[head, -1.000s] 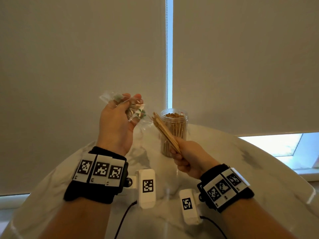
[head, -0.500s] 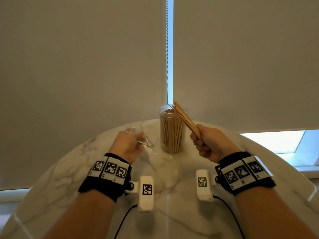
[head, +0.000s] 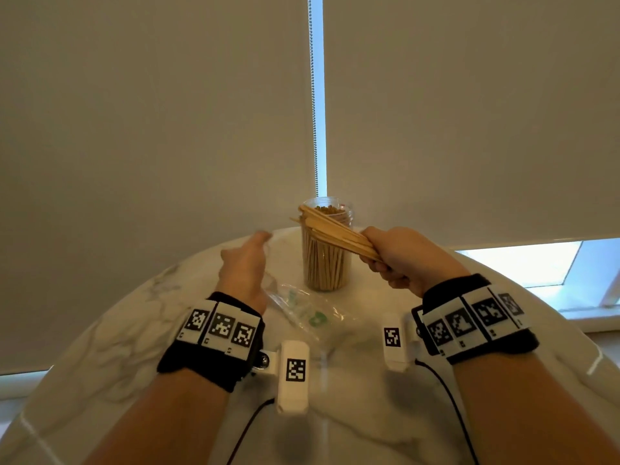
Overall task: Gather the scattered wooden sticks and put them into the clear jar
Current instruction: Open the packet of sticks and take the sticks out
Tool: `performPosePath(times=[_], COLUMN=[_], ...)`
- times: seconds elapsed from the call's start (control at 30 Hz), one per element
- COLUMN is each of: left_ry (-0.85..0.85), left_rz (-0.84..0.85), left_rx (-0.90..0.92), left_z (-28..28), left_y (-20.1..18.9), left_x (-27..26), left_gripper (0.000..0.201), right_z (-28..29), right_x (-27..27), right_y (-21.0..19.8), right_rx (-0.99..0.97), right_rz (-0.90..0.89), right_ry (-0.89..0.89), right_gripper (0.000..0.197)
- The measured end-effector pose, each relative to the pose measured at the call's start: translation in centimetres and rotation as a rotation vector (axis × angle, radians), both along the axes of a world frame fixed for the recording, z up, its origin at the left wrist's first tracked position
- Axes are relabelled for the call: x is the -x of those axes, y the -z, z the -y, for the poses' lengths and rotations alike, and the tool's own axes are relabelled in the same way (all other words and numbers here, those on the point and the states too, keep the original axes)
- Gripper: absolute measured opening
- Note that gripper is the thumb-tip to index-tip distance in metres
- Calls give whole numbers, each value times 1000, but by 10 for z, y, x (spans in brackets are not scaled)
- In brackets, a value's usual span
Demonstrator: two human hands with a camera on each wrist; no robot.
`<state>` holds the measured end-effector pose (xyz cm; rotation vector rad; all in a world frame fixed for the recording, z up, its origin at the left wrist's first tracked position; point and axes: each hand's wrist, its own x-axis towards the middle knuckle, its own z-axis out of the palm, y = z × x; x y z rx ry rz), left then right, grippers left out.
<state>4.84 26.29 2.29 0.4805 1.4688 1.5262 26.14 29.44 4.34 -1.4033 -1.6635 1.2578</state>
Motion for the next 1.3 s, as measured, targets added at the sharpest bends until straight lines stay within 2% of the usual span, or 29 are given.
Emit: performPosePath(times=[0.03, 0.07, 0.17, 0.23, 0.37, 0.43, 0.67, 0.73, 0.83, 0.93, 1.07, 1.2, 1.3], left_ry=[-2, 78, 465, 587, 447, 414, 488, 446, 293, 221, 315, 336, 253], left_rz=[-18, -27, 25, 68, -140, -216, -367, -509, -698, -643, -534, -743, -669], left_rx=[-58, -98, -138, -165, -252, -286, -269, -307, -438, -478, -408, -325, -325], left_z=[7, 10, 24, 32, 35, 33, 35, 36, 31, 25, 24, 25, 22], left_y=[-11, -19, -36, -43, -42, -39, -48, -44, -32, -27, -30, -31, -27], left_x=[-1, -1, -8, -17, -42, -44, -28, -35, -45, -41, -33, -28, -25], left_gripper=[51, 45, 74, 76, 38, 28, 51, 48, 40, 40, 39, 47, 44], right_z=[1, 2, 6, 7, 8, 9, 7, 6, 8, 12, 8, 10, 20], right_x=[0, 0, 4, 6, 15, 19, 16, 17, 21, 28, 28, 25, 33], right_y=[-2, -3, -6, -8, -7, -7, -10, -9, -6, -6, -6, -10, -13], right_rx=[-38, -83, -215, -284, -348, -390, -485, -505, -534, -594, -643, -627, -737], right_rz=[64, 129, 271, 285, 212, 238, 241, 226, 182, 204, 330, 288, 272], right_ry=[-7, -18, -31, 11, 33, 49, 137, 155, 125, 100, 147, 107, 132], right_gripper=[46, 47, 51, 51, 50, 48, 45, 47, 51, 56, 52, 54, 57])
